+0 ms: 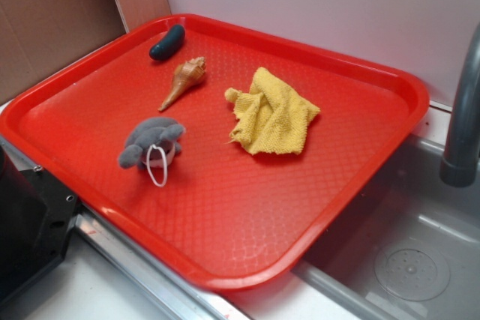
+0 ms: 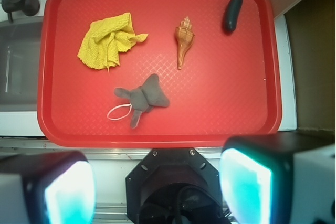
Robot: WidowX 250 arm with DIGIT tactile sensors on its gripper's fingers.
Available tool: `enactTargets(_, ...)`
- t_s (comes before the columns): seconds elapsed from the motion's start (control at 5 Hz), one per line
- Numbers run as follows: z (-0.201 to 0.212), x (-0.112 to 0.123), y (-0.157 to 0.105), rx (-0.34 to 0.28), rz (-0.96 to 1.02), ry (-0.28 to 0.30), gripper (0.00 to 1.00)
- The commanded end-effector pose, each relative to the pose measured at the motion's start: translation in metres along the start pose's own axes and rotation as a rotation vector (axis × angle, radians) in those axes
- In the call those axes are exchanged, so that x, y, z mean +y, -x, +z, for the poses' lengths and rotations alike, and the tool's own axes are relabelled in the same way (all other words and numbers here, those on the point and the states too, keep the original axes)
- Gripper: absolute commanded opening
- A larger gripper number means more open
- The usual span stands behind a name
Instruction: Grab the yellow cloth.
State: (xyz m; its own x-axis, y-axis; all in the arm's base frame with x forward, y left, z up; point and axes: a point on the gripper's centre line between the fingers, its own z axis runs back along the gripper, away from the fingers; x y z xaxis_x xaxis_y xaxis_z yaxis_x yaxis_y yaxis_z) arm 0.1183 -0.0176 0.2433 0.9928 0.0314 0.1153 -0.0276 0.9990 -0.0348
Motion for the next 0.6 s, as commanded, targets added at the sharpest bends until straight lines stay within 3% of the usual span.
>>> enactTargets(0.0,0.000,0.000,0.000,0.000,0.000,0.000,1.00)
enactTargets(0.4,-0.031,-0.007,-0.040,-0.087,0.316,0.045,1.00)
